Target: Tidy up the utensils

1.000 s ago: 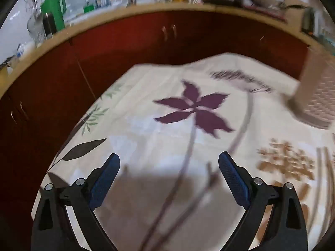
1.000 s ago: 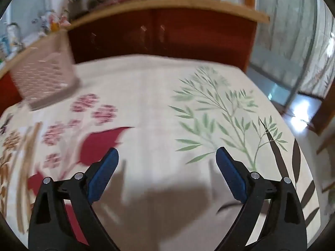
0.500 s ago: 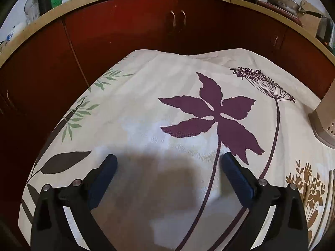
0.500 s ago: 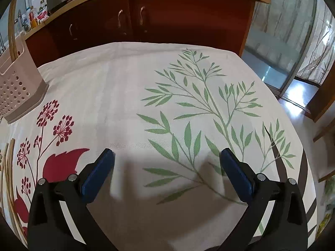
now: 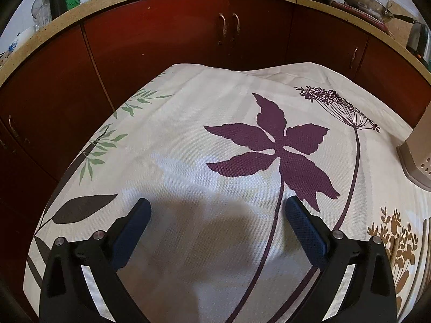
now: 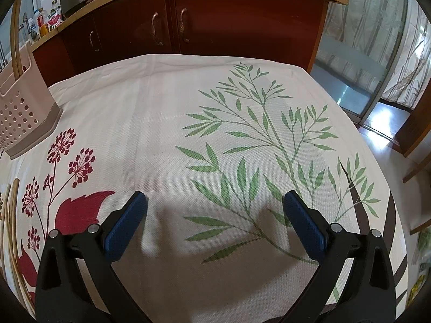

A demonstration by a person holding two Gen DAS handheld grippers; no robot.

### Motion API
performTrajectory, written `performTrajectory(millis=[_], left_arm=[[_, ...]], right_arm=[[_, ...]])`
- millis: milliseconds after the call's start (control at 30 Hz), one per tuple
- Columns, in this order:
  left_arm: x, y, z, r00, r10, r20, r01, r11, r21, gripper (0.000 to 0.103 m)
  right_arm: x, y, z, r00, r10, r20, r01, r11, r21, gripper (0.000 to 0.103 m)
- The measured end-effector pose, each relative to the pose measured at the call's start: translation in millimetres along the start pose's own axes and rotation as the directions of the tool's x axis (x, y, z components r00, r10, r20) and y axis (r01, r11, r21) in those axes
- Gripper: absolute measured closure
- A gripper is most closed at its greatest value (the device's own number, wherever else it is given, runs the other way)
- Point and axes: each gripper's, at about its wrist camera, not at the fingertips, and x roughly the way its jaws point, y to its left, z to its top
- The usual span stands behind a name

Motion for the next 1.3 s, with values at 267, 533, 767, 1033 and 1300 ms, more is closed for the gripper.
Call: performTrajectory(millis=[267, 533, 767, 1033, 1300], left_arm=[[-0.7, -0.2, 0.0, 1.0, 0.002, 0.001, -0.002, 1.0, -0.004, 0.005], [-0.9, -1.0, 0.3, 1.0, 0.004, 0.001, -0.004, 1.0, -0.005, 0.005], [-1.1, -1.3, 0.3, 1.0, 0.005, 0.001, -0.005, 1.0, -0.006, 0.005], [-1.4, -0.9, 0.2, 1.0, 0.005, 0.003, -0.005, 1.0, -0.007, 0.005], [-1.5, -1.7, 0.4, 1.0, 0.006, 0.003, -0.006, 1.0, -0.007, 0.005]], right_arm=[[0.6, 0.7, 0.0, 1.0, -0.002, 0.004, 0.002, 1.0, 0.002, 0.004], [0.8, 1.2, -0.2, 1.0, -0.002, 0.005, 0.002, 1.0, 0.004, 0.004], [1.2, 1.4, -0.1, 1.0, -0.003, 0.006, 0.003, 1.0, 0.005, 0.004], [1.5, 1.5, 0.0, 1.0, -0.003, 0.008, 0.003, 1.0, 0.006, 0.004], [1.4, 1.6, -0.2, 1.0, -0.003, 0.008, 0.003, 1.0, 0.007, 0.004]])
